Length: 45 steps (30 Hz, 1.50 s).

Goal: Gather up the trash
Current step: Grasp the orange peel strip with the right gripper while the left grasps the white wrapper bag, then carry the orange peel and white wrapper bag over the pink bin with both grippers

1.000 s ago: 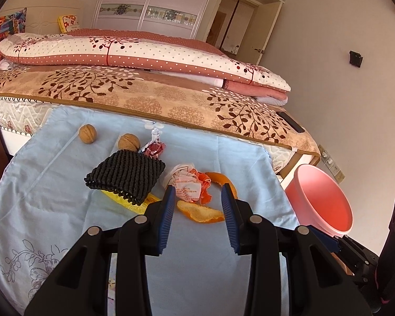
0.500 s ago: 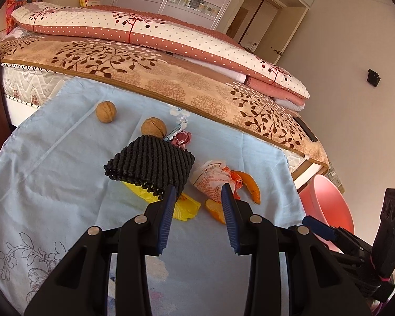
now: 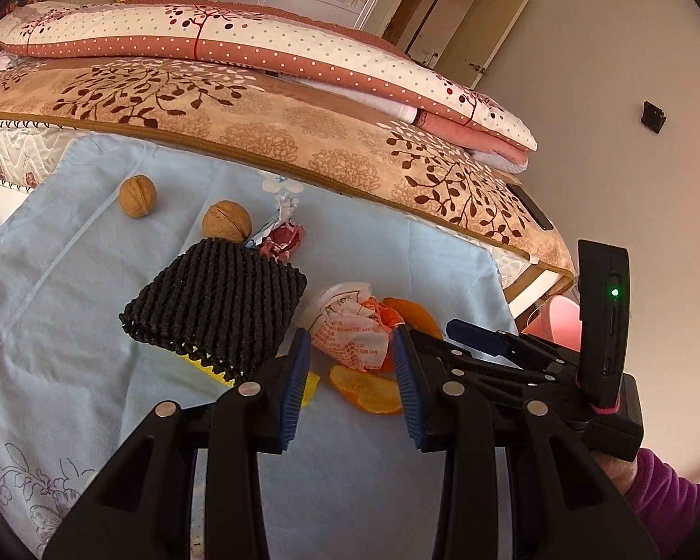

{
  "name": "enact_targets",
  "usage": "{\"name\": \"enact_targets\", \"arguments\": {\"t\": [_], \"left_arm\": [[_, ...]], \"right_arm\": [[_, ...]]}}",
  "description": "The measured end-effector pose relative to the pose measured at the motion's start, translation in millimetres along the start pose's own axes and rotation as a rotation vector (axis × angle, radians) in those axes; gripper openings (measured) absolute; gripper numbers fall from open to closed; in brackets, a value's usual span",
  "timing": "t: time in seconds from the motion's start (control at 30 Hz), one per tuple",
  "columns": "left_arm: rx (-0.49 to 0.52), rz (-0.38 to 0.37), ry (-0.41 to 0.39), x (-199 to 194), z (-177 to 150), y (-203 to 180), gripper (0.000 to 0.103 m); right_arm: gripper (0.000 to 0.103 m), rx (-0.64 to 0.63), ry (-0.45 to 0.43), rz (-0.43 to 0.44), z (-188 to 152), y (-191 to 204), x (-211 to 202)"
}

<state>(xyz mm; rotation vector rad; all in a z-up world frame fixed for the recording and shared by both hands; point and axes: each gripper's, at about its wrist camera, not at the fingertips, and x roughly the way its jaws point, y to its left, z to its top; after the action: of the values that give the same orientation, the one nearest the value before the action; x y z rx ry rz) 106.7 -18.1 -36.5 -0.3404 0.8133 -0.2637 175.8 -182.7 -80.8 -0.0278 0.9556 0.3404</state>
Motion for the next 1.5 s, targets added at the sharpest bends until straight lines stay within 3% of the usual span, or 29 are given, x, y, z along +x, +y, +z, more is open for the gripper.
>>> {"name": "enact_targets", "arguments": {"t": [0.07,0.13,0.3,0.47,0.53,0.67,0.93,1.1,1.17,1.33,1.5], "left_arm": [[-0.008,-0.01,0.018,7,3,-1,0.036],[-0.008,-0.008,0.022,13,6,-3,0.036],[0.002,0.019,0.049,30,11,-8,0.036],[0.027,0.085,0.066,42,5,-9,0.037],[0.029,0.108,0.055,41,3,-9,0.046],[0.017,0.129,0.052,42,2,-7,0.05],[-0.073,0.065,0.128,51,5,-8,0.051],[-0.039,0.082,0.105,53,4,-19,0.051],[-0.035,0.072,0.102,53,3,-21,0.05],[0.004,0.077,0.079,49,1,-31,0.036],[0.04,0.06,0.05,37,3,-44,0.034]], "right_arm": [[0.043,-0.004,0.002,-0.007,1,-1,3],[0.025,-0.002,0.001,-0.007,1,-2,4],[0.016,0.061,0.002,0.011,-3,-11,-2],[0.015,0.101,-0.036,0.005,-12,-17,-21],[0.015,0.11,-0.055,0.003,-16,-17,-31],[0.015,0.115,-0.077,-0.006,-23,-16,-46],[0.015,0.142,-0.106,-0.018,-39,-19,-74],[0.015,0.163,-0.139,-0.033,-47,-26,-94],[0.015,0.173,-0.153,-0.041,-50,-29,-102],[0.015,0.195,-0.181,-0.057,-57,-36,-118],[0.015,0.221,-0.215,-0.079,-61,-45,-132]]}}
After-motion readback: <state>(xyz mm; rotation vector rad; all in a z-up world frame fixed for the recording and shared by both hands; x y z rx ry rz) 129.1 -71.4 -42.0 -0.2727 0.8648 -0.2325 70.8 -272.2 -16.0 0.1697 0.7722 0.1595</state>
